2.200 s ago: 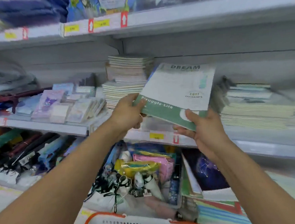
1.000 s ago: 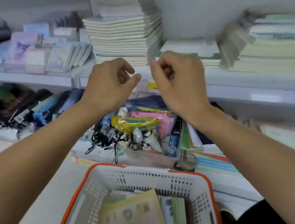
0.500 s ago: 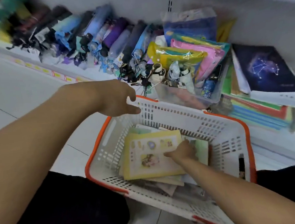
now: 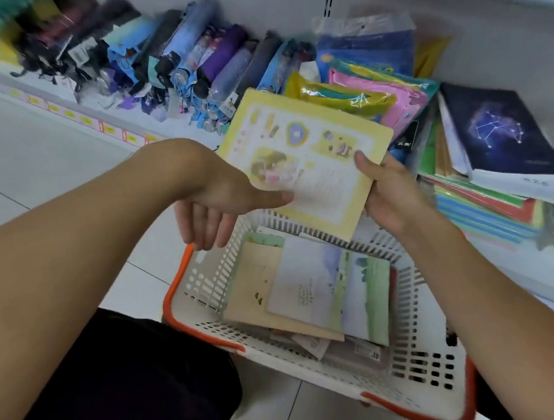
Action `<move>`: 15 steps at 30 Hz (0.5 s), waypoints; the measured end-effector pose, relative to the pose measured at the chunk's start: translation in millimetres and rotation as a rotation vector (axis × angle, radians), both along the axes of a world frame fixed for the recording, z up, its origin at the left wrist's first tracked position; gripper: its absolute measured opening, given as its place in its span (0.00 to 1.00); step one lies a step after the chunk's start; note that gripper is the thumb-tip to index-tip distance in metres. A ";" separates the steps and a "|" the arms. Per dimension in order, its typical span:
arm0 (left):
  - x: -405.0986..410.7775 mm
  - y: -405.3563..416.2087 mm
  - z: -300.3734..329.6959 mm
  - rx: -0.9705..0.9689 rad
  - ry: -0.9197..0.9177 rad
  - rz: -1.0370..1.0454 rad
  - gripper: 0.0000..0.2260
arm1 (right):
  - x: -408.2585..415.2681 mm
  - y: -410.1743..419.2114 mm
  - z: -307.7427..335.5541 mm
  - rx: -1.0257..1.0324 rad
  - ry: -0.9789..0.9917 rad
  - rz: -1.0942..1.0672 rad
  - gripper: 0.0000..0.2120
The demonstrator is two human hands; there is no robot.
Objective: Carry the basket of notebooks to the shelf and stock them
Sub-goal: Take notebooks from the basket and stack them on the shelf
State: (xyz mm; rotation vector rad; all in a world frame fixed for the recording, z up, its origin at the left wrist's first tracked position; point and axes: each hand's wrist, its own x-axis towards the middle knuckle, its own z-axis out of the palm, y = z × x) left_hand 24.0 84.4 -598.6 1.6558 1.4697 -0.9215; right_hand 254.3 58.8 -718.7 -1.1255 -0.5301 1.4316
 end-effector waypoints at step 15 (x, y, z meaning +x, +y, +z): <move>12.8 5.4 20.0 0.603 -0.771 0.762 0.04 | 58.1 -73.3 -180.3 -0.618 -1.280 0.611 0.65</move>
